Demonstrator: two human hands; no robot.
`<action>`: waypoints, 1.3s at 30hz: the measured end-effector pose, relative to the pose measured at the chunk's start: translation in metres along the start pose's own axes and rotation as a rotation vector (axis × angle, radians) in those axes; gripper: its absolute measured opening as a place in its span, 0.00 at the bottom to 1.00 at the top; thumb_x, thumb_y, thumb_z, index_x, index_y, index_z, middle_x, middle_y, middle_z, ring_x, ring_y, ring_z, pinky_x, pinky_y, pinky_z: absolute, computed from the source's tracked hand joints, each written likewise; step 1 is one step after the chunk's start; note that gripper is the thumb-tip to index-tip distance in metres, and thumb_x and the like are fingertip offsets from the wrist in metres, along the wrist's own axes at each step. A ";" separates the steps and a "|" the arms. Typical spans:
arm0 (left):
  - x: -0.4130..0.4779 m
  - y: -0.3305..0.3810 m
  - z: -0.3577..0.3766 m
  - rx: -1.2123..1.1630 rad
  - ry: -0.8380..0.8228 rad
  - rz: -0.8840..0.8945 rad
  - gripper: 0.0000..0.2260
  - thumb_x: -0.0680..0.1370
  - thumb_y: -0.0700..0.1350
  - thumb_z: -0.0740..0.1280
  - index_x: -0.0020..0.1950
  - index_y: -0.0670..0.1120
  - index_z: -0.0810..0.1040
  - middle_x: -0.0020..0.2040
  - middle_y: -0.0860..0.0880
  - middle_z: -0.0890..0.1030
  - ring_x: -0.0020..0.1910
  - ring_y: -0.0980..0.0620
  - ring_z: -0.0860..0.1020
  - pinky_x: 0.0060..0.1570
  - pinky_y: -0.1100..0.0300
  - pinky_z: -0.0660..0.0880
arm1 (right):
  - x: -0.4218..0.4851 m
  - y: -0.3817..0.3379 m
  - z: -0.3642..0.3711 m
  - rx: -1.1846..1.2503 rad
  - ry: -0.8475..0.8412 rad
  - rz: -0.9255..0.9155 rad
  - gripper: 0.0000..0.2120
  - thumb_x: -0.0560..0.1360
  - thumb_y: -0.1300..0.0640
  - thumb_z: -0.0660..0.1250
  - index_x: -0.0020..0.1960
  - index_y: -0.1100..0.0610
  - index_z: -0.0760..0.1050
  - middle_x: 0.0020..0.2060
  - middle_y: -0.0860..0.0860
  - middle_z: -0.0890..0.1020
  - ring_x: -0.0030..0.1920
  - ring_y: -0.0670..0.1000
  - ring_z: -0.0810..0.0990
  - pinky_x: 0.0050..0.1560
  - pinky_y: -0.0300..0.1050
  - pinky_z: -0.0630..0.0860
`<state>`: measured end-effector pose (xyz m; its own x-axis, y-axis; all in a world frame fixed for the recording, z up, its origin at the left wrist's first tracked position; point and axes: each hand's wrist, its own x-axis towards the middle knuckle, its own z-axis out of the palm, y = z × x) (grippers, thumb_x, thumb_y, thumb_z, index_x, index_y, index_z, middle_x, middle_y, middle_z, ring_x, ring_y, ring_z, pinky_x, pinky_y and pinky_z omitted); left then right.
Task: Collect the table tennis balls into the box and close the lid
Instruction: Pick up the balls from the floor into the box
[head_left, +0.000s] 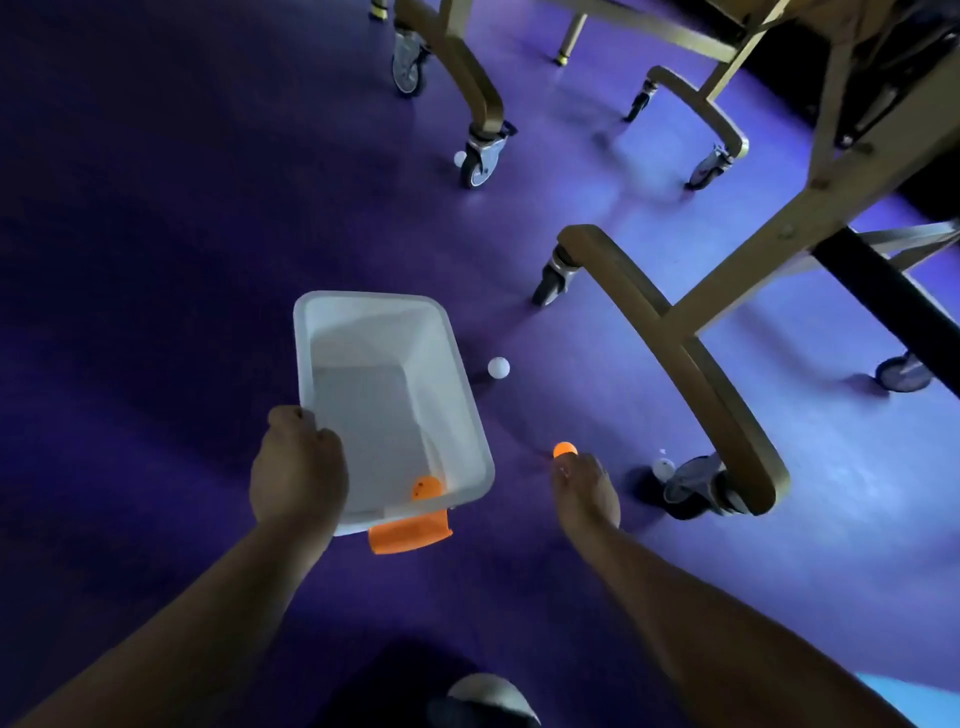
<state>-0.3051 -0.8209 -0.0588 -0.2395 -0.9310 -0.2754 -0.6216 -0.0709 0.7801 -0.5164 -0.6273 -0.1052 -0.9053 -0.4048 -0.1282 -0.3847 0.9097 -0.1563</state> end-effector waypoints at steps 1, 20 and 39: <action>0.002 0.000 0.006 -0.005 0.009 -0.002 0.04 0.76 0.36 0.57 0.49 0.43 0.66 0.50 0.37 0.76 0.45 0.37 0.74 0.41 0.53 0.64 | 0.012 0.004 0.006 0.006 -0.002 -0.003 0.06 0.77 0.60 0.57 0.48 0.58 0.73 0.46 0.53 0.73 0.47 0.56 0.71 0.41 0.47 0.69; 0.032 0.005 0.057 0.074 0.154 -0.068 0.07 0.76 0.38 0.59 0.54 0.39 0.70 0.43 0.44 0.73 0.40 0.41 0.70 0.39 0.52 0.64 | 0.142 -0.012 0.045 0.076 -0.091 -0.060 0.06 0.76 0.58 0.55 0.44 0.55 0.70 0.42 0.52 0.78 0.37 0.54 0.73 0.33 0.44 0.64; 0.036 -0.005 0.058 0.062 0.201 -0.124 0.08 0.75 0.37 0.59 0.54 0.41 0.70 0.40 0.45 0.74 0.39 0.42 0.71 0.38 0.54 0.65 | 0.125 -0.100 0.032 0.639 -0.034 -0.201 0.11 0.74 0.46 0.64 0.50 0.53 0.74 0.42 0.48 0.79 0.40 0.51 0.75 0.40 0.45 0.70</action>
<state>-0.3539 -0.8328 -0.1057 -0.0087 -0.9695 -0.2450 -0.6832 -0.1731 0.7094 -0.5854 -0.7719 -0.1375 -0.8170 -0.5729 -0.0652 -0.3537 0.5873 -0.7280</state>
